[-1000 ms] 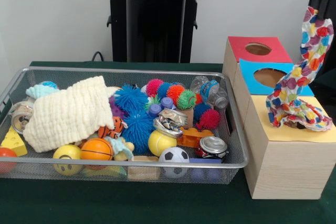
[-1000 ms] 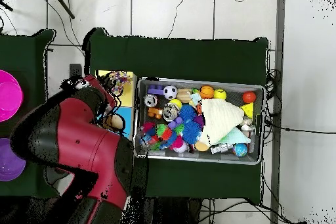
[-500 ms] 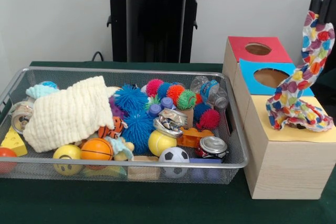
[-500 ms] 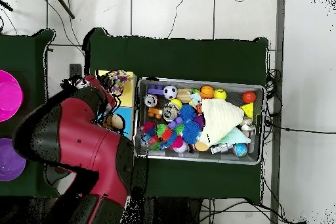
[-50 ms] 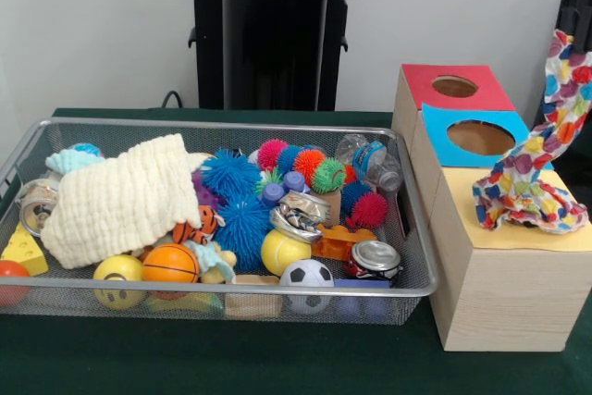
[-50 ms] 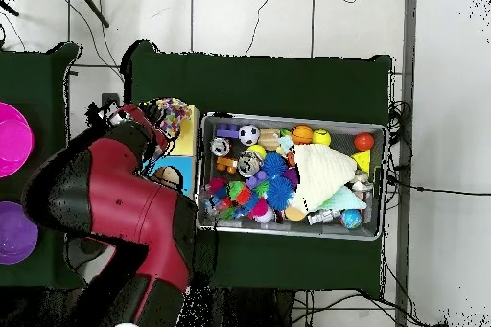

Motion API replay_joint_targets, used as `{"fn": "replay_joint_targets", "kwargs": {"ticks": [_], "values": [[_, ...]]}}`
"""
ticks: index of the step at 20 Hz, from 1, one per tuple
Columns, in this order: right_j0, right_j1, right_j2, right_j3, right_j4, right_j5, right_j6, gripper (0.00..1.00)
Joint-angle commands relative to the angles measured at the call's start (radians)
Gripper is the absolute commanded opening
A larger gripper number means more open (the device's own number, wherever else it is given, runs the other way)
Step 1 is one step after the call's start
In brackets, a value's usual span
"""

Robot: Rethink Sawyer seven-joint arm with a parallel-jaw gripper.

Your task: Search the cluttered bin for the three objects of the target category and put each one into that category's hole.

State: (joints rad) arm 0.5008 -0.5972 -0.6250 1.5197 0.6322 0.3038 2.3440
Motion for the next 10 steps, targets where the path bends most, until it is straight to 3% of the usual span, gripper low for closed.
{"fn": "replay_joint_targets", "kwargs": {"ticks": [1,3,10], "values": [[-0.048,0.013,0.141,0.098,0.011,-0.076,0.194,0.0],[-0.04,0.022,0.123,0.092,0.005,-0.076,0.196,0.0],[-0.09,-0.012,0.186,0.13,-0.016,-0.112,0.151,0.0]]}}
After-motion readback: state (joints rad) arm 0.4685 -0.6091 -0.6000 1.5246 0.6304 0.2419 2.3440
